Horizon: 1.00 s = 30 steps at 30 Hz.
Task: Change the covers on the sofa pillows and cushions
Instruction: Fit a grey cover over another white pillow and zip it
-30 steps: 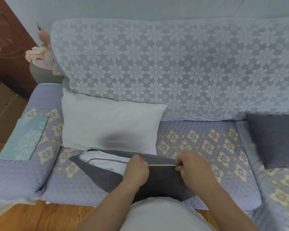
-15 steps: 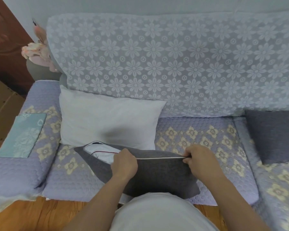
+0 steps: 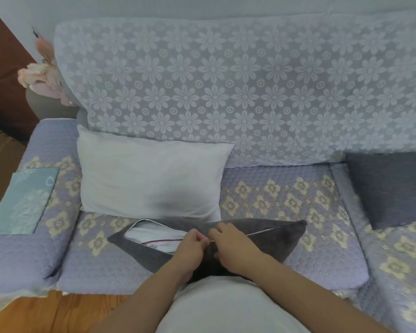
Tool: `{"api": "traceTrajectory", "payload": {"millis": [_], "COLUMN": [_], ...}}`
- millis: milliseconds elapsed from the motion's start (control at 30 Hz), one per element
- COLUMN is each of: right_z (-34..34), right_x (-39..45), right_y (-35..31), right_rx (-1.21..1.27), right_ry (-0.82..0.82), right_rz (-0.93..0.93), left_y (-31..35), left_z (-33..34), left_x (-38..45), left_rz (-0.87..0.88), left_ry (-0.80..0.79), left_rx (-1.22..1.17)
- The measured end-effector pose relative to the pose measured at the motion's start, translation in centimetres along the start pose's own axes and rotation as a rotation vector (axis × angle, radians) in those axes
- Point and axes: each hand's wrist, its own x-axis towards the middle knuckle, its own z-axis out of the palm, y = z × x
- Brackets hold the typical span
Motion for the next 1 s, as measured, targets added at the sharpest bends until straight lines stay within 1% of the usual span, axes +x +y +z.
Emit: {"api": "traceTrajectory", "payload": {"millis": [167,233,300,367,467,533,600,700,800,867,933,1000], "right_z": [1.1,1.1,1.2,1.2,1.2,1.2,1.4,2.2,2.0,1.7,1.7,1.7], "right_x": [0.7,1.0,1.3,1.6,1.7,1.6,1.4,1.1,0.8,0.6,0.2,-0.4], "right_y": [1.7,0.9,0.1,-0.3,-1.0,-1.5,-1.6,-1.6,-1.6,-0.7,0.4,1.2], "right_rx": [0.067,0.131,0.203,0.236,0.187,0.195,0.214,0.28,0.43,0.466,0.51,0.575], "right_ry": [0.226,0.281,0.318,0.31,0.252,0.264,0.283,0.267,0.301,0.347,0.381,0.386], "right_rz": [-0.018,-0.036,-0.02,0.033,0.091,0.135,0.18,0.259,0.448,0.555,0.629,0.66], "left_y": [0.5,0.6,0.6,0.4,-0.3,-0.5,-0.3,-0.1,0.2,0.4,0.7,0.8], "left_z": [-0.3,-0.6,-0.6,-0.4,0.0,0.3,0.6,1.3,2.1,2.6,3.0,3.2], "left_x": [-0.1,0.0,0.0,-0.2,0.1,0.6,0.7,1.3,2.0,2.0,1.7,1.8], "left_rz": [0.065,0.052,0.018,-0.031,-0.083,-0.1,-0.107,-0.157,-0.16,-0.156,-0.155,-0.128], "left_ry": [0.099,0.101,0.066,0.011,-0.061,-0.112,-0.133,-0.042,0.03,0.088,0.12,0.113], "left_rx": [0.015,-0.058,-0.152,-0.254,-0.462,-0.538,-0.498,-0.427,-0.407,-0.404,-0.394,-0.366]}}
